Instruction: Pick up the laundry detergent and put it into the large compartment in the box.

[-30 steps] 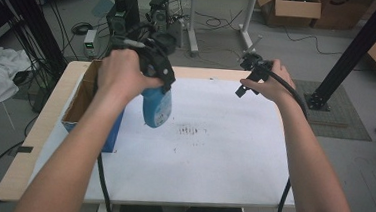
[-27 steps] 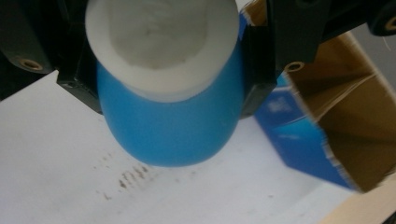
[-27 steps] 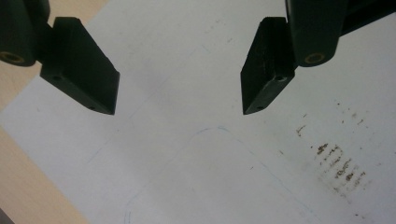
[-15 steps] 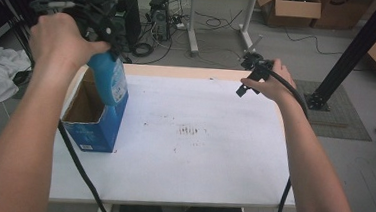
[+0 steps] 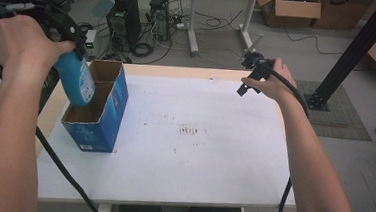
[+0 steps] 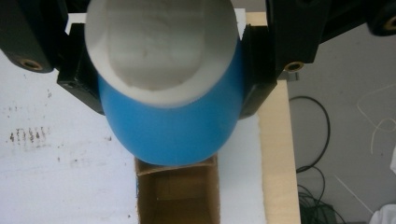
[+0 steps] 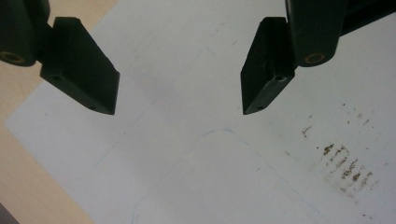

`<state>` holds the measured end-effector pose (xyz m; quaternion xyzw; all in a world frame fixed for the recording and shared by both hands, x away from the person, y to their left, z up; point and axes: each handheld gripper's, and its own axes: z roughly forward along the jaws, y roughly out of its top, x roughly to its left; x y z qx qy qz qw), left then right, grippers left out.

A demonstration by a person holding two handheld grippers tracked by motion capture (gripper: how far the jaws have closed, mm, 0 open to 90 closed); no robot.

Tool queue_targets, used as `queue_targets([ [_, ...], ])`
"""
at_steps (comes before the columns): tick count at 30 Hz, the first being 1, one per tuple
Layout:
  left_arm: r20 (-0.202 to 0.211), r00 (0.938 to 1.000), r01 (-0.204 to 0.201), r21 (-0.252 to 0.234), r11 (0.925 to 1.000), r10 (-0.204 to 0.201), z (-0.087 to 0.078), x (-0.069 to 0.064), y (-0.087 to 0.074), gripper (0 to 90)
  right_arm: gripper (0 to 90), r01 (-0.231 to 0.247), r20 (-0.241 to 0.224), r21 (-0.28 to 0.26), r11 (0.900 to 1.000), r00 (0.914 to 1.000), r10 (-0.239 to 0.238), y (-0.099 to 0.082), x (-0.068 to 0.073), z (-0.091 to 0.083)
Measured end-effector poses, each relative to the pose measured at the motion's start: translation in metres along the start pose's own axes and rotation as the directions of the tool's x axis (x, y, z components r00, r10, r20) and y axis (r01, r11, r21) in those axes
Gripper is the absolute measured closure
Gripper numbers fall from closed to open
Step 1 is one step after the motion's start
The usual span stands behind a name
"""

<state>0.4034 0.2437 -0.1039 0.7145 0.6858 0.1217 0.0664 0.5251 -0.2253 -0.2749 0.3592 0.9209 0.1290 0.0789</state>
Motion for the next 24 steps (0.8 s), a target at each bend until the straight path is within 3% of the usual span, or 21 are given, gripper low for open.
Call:
queue_targets([
  [7,0.014,0.9999,0.01,0.009,0.9999,-0.01,0.016,0.002,-0.003,37.9,28.2,0.001,0.004,0.002,1.0,1.0,-0.001,-0.001,0.001,0.0],
  [12,0.0,1.0,0.004,0.027,0.9996,-0.004,0.034,-0.002,-0.005,37.9,28.2,0.002,0.001,-0.001,1.0,1.0,-0.002,-0.001,0.002,-0.001],
  [24,0.033,0.9994,-0.013,0.106,0.9943,0.009,0.097,-0.008,-0.01,37.9,28.2,0.006,0.005,0.004,1.0,1.0,-0.006,-0.003,0.002,-0.002],
])
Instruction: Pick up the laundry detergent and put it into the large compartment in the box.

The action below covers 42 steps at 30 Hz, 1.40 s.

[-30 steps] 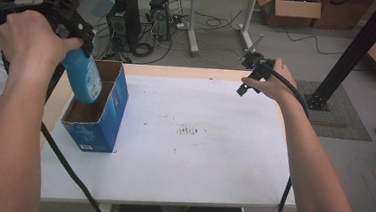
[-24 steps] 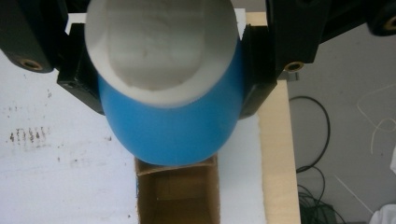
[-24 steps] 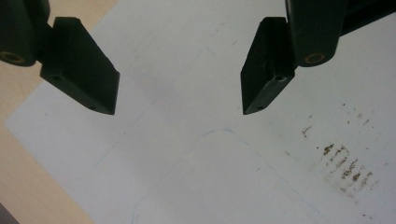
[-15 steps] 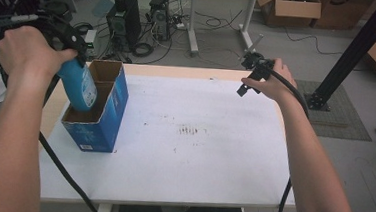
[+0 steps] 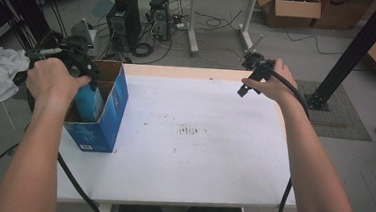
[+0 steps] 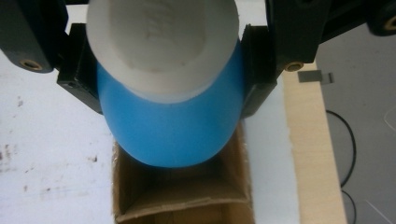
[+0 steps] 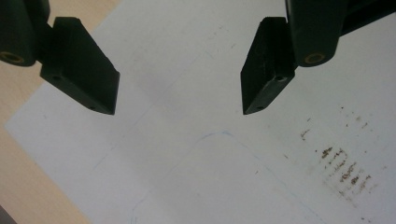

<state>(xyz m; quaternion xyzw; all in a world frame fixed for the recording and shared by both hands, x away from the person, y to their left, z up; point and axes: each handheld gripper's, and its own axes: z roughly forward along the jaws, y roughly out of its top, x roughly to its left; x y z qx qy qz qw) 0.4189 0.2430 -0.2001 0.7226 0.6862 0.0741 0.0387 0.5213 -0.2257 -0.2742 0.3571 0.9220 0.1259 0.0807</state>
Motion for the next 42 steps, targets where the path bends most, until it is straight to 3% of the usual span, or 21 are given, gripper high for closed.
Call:
queue_targets([
  [11,-0.013,0.9999,0.001,0.054,0.9985,0.0,0.041,-0.001,-0.002,37.9,28.1,-0.009,0.001,0.008,0.9999,1.0,0.009,0.0,-0.001,0.002],
  [19,-0.01,0.9999,0.008,0.064,0.9979,-0.007,0.06,0.0,-0.005,37.9,28.2,0.001,-0.001,0.004,1.0,1.0,-0.001,0.001,0.001,0.003],
  [34,-0.018,0.9998,0.001,0.087,0.9962,0.0,0.077,-0.001,-0.007,37.8,28.1,-0.007,-0.001,-0.004,1.0,1.0,0.007,-0.003,-0.001,0.0],
  [42,-0.017,0.9999,0.004,0.088,0.9961,-0.002,0.078,-0.001,-0.008,37.7,28.2,-0.012,0.001,-0.004,0.9999,0.9999,0.012,-0.004,-0.002,-0.001],
])
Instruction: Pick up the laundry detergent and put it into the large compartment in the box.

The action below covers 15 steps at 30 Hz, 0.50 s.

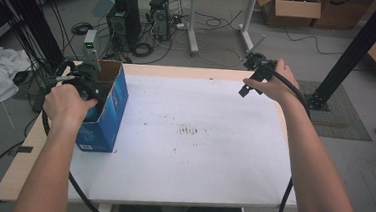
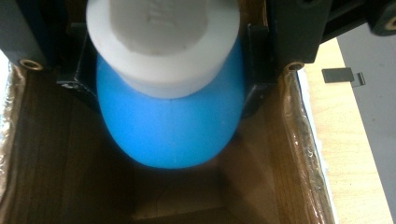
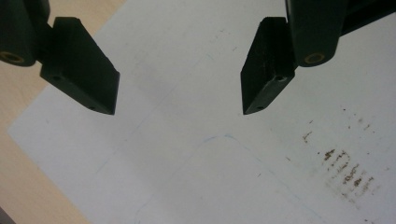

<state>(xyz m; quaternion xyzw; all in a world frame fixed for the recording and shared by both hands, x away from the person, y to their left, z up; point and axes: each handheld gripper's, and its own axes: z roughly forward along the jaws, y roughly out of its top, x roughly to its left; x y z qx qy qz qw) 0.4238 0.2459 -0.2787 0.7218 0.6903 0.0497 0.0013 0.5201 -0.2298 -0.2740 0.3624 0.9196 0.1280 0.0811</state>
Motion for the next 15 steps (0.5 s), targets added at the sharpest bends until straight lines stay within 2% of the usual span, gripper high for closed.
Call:
queue_targets([
  [7,0.019,0.9998,0.011,0.005,0.9999,-0.012,0.0005,0.0037,-0.0011,37.5,28.2,0.006,0.002,0.002,1.0,1.0,-0.006,0.0007,0.0007,0.0007],
  [15,0.01,0.9998,0.019,0.01,0.9998,-0.019,0.0003,0.0017,-0.0003,37.6,28.1,0.0,-0.002,0.001,1.0,1.0,0.0,0.0,0.0013,-0.0003],
])
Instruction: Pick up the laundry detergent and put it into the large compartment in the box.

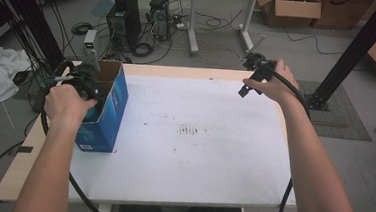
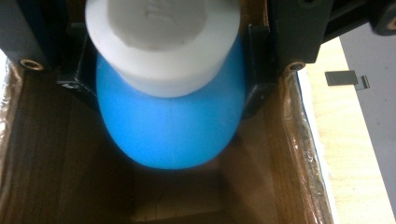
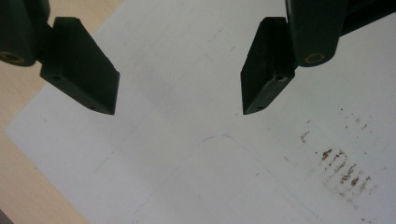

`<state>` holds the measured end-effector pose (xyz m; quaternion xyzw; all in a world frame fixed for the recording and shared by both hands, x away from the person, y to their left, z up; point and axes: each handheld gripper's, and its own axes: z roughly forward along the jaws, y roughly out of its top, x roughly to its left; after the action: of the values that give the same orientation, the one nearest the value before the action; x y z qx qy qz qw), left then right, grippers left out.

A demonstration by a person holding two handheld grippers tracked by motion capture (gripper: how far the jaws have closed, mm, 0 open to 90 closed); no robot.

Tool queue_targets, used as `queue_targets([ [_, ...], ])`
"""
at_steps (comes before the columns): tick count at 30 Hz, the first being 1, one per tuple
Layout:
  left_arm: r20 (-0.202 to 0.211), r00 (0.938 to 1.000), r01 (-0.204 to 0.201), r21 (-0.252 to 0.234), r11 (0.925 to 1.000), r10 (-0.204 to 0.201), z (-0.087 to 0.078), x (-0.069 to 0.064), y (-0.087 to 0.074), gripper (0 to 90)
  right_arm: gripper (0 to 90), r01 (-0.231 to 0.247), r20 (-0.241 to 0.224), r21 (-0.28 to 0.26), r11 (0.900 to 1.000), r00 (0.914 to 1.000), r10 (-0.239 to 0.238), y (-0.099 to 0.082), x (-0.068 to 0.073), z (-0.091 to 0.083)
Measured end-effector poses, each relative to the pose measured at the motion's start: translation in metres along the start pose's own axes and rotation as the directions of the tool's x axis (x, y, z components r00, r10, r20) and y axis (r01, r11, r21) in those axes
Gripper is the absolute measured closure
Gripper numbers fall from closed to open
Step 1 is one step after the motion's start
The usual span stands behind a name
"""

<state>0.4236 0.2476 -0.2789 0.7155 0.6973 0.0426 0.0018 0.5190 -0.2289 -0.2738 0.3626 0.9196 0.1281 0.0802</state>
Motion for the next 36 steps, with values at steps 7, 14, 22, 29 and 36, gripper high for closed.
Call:
queue_targets([
  [7,0.004,0.9998,0.017,0.006,0.9998,-0.017,-0.0002,0.0013,-0.0002,37.6,28.1,-0.005,0.001,-0.002,1.0,1.0,0.005,-0.0013,-0.0009,-0.002],
  [14,0.002,0.9998,0.018,0.007,0.9998,-0.018,-0.0002,0.0007,-0.0003,37.6,28.2,-0.004,0.001,-0.003,1.0,1.0,0.004,-0.0017,-0.0012,-0.0023],
  [22,0.007,0.9999,0.015,-0.001,0.9999,-0.015,-0.0001,0.0004,-0.0011,37.2,28.1,-0.002,0.004,0.002,1.0,1.0,0.002,-0.0008,0.0009,-0.003],
  [29,0.058,0.9981,0.023,-0.01,0.9997,-0.023,0.0007,0.003,-0.0015,29.4,28.2,0.008,0.007,-0.001,1.0,0.9999,-0.008,-0.0001,0.0022,-0.0039],
  [36,0.021,0.9998,0.007,0.0,1.0,-0.007,-0.001,-0.0014,-0.0019,28.0,28.1,0.004,0.008,-0.004,1.0,1.0,-0.004,-0.0021,0.001,-0.0055],
])
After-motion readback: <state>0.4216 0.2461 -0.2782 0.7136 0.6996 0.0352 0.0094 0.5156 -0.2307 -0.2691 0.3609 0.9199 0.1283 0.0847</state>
